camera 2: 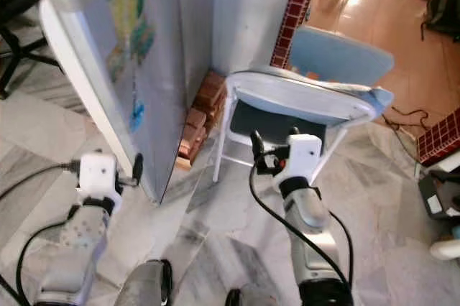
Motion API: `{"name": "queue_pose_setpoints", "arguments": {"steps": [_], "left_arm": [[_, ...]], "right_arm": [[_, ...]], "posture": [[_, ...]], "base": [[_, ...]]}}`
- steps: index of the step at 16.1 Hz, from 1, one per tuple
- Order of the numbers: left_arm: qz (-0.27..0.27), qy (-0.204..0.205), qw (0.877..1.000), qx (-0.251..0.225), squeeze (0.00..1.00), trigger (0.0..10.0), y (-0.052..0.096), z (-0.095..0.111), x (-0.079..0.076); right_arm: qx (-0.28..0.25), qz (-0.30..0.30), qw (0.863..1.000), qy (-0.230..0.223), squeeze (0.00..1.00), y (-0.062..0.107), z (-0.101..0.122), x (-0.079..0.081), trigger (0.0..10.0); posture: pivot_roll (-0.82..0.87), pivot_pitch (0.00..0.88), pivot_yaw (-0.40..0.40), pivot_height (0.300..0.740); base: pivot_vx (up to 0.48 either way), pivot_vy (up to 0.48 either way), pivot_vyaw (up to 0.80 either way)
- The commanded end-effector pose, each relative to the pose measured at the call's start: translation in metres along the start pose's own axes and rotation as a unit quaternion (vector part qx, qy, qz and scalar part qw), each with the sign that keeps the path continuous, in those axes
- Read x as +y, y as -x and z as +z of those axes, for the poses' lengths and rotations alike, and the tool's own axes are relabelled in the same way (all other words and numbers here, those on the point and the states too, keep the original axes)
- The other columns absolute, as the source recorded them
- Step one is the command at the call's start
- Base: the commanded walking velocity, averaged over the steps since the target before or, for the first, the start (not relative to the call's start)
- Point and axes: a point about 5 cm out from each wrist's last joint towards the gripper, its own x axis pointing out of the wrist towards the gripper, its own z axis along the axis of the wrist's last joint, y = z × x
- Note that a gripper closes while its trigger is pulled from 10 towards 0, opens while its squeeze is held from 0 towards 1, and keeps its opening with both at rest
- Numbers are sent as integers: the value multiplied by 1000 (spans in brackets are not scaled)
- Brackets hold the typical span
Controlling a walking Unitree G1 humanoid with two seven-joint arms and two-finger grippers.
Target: Restocking fridge
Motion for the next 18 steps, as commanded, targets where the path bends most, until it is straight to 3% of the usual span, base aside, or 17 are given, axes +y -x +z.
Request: {"name": "queue_pose_setpoints", "arguments": {"steps": [1,11,14,18], "left_arm": [[12,1,1000,12,0,10000,2,-6,7],[34,5,999,23,0,10000,6,-12,10],[14,17,1000,9,0,10000,4,-9,11],[8,14,1000,8,0,10000,4,-9,11]], "right_arm": [[-7,-8,1000,6,0,-3,2,-1,10000],[-13,-21,1000,11,0,-18,4,2,10000],[-11,-32,999,16,0,-21,4,1,10000],[-11,-64,998,-10,0,-37,9,-5,10000]], "posture": [[109,141,-67,740],[118,140,-75,740],[119,140,-75,740],[119,137,-68,740]], "base": [[0,480,0],[0,480,0],[0,476,0],[0,419,0]]}}
